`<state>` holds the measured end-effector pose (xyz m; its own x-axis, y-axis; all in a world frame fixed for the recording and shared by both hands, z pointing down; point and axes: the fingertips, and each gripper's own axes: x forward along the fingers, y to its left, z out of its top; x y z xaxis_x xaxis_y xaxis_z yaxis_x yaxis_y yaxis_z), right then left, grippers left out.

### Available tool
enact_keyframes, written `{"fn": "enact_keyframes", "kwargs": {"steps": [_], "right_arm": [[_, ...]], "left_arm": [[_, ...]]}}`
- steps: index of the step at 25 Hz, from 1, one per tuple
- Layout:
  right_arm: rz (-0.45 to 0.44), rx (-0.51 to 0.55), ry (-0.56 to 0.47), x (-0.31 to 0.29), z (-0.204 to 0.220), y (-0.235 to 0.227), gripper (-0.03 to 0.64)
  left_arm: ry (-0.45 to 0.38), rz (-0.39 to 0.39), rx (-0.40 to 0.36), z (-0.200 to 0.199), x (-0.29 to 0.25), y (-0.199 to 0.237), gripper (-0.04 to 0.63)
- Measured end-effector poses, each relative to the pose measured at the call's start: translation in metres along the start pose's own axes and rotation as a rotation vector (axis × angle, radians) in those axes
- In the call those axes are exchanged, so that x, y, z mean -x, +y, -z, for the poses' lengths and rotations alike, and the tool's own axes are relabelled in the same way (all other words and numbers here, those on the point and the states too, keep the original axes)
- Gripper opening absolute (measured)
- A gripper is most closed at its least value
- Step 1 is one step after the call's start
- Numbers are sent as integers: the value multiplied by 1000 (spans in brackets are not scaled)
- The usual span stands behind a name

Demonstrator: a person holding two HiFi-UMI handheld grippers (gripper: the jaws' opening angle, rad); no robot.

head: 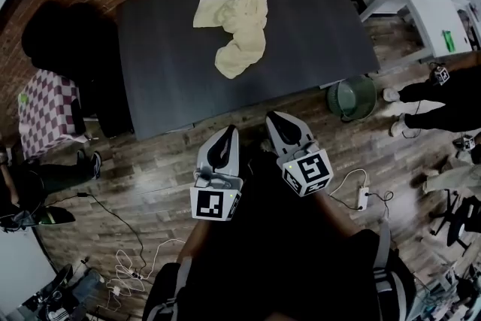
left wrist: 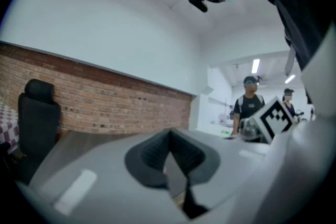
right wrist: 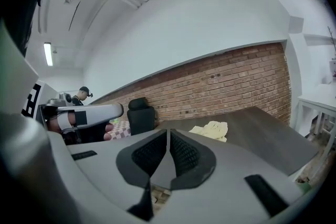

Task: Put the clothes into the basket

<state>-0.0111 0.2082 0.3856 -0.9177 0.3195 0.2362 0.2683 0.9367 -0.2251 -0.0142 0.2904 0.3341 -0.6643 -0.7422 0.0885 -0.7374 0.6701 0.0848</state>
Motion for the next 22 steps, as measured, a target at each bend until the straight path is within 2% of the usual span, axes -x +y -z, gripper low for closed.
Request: {"fn": "enact_keyframes", "kwargs": {"steps": [6, 14, 19, 22], "right_arm": [[-15, -2, 32, -30, 0, -6, 8], [37, -17, 54, -81, -14, -30, 8], [72, -16, 51, -132, -30, -46, 16], [99, -38, 81, -163, -30, -56, 159]], "left_arm": [[13, -8, 27, 4, -21, 24, 3], [32, 64, 24, 4, -70, 64, 3], [25, 107, 20, -2, -109, 106, 3], [31, 130, 28, -1, -127, 130, 3]]}}
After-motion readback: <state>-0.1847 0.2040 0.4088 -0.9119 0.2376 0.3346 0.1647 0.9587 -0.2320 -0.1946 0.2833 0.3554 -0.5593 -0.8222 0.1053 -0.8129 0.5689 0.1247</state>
